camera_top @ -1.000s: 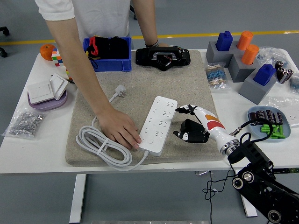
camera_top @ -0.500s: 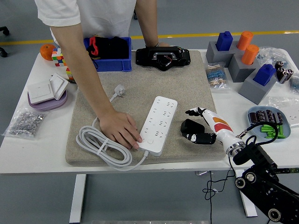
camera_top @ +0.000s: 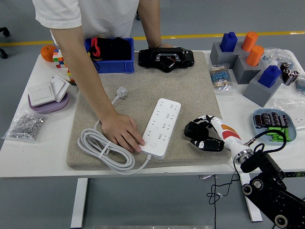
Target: Press the white button,pick up the black plug,place it near the board,insert it into the board
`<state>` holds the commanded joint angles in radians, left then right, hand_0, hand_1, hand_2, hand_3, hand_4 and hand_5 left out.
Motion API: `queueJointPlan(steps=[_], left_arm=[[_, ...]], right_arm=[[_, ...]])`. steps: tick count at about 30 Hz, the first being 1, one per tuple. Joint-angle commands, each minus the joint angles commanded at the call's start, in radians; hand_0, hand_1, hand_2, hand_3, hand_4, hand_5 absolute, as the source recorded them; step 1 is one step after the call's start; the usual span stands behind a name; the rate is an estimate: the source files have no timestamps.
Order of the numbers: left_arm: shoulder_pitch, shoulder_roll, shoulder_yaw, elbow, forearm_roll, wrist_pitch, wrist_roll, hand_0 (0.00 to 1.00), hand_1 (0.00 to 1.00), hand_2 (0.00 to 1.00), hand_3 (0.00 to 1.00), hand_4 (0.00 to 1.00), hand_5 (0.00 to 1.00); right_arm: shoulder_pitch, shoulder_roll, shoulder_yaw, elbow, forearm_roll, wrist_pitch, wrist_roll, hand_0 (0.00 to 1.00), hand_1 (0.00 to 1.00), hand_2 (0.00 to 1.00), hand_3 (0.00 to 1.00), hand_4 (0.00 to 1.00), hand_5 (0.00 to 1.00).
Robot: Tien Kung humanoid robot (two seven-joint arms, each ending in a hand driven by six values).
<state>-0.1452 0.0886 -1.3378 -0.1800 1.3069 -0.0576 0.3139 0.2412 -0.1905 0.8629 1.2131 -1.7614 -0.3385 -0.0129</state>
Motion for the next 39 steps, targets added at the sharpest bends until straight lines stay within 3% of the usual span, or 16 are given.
queueJointPlan(steps=[1,12,13,18,19,24,25,39], left_arm=[[0.0,0.0,0.0,0.0,0.001,0.0,0.0,0.708,0.666,0.586,0.682,0.664,0.271],[0.003,-0.001,-0.003,0.0,0.003,0.0,0.001,0.708,0.666,0.585,0.682,0.665,0.272],[0.003,-0.002,-0.003,0.0,0.003,0.0,0.001,0.708,0.666,0.584,0.682,0.664,0.272],[0.005,-0.003,-0.003,0.0,0.002,0.0,0.0,0.708,0.666,0.584,0.682,0.664,0.272],[0.004,-0.003,-0.003,0.0,0.002,0.0,0.0,0.708,0.666,0.584,0.682,0.665,0.275],[0.004,-0.004,-0.005,0.0,0.005,0.0,0.0,0.708,0.666,0.584,0.682,0.665,0.275],[0.004,-0.004,-0.005,0.0,0.005,0.0,0.0,0.707,0.666,0.586,0.683,0.666,0.274],[0.007,-0.006,-0.01,0.0,0.003,0.001,0.0,0.707,0.665,0.585,0.681,0.664,0.272]], right_arm=[[0.0,0.0,0.0,0.0,0.0,-0.001,0.001,0.602,0.558,0.536,0.628,0.86,0.177],[0.001,0.001,-0.008,-0.012,0.009,-0.017,0.016,0.588,0.542,0.526,0.618,0.845,0.169],[0.001,0.002,-0.008,-0.013,0.008,-0.018,0.016,0.516,0.48,0.497,0.595,0.794,0.116],[0.003,0.004,-0.01,-0.028,0.001,-0.027,0.021,0.516,0.48,0.497,0.595,0.794,0.116],[0.004,0.005,-0.01,-0.031,0.001,-0.032,0.025,0.474,0.427,0.45,0.575,0.751,0.048],[0.009,0.007,-0.006,-0.033,0.0,-0.06,0.044,0.474,0.427,0.45,0.575,0.751,0.048],[0.009,0.007,-0.005,-0.031,0.0,-0.064,0.047,0.383,0.269,0.304,0.464,0.747,0.002],[0.024,0.009,-0.025,0.071,0.026,-0.09,0.062,0.356,0.232,0.267,0.445,0.709,0.002]])
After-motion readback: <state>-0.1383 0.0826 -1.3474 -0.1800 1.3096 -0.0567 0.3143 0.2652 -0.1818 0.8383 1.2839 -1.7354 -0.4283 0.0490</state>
